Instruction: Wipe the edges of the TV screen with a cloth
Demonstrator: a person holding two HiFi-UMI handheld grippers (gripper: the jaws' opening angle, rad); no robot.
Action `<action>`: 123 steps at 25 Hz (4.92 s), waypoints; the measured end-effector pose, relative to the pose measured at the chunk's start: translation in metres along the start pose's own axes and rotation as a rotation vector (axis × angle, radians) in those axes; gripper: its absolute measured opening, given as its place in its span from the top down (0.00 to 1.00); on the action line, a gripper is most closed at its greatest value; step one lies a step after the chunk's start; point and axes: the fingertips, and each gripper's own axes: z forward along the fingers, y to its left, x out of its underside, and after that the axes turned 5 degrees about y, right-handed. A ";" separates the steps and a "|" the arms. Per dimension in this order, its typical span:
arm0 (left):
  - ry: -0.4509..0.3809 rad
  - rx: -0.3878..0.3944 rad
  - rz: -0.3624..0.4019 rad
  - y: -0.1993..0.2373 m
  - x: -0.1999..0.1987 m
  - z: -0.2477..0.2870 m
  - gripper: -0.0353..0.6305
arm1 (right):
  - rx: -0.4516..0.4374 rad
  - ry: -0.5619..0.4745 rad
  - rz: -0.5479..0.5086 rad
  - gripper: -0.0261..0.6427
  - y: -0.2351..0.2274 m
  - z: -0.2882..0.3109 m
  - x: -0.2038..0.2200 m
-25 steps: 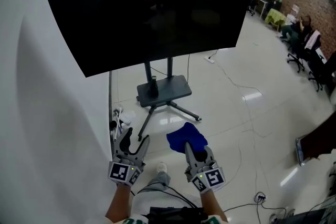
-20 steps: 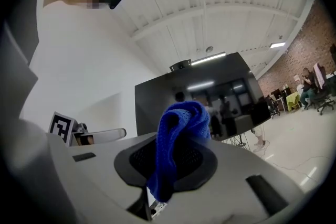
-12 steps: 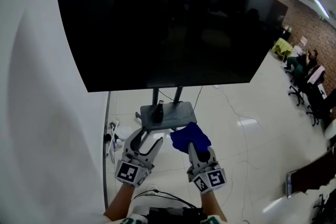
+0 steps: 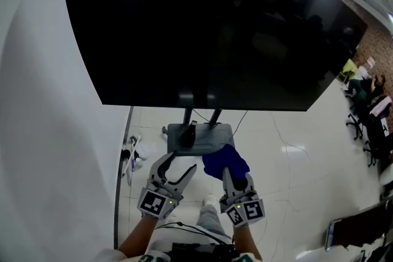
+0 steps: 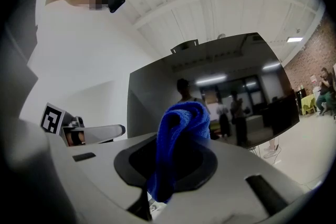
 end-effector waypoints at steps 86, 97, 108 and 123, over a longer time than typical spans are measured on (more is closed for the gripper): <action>0.009 0.815 0.033 -0.231 -0.014 0.495 0.56 | 0.849 -0.042 -0.968 0.84 -0.601 0.122 -0.624; 0.058 0.993 0.036 -0.314 0.013 0.546 0.56 | 0.851 -0.119 -0.884 0.84 -0.652 0.078 -0.609; 0.210 0.988 -0.078 -0.340 0.056 0.542 0.56 | 0.640 0.012 -0.700 0.84 -0.693 0.082 -0.381; 0.376 0.905 -0.111 -0.335 0.166 0.546 0.56 | 0.583 0.441 -0.212 0.84 -0.781 0.070 0.035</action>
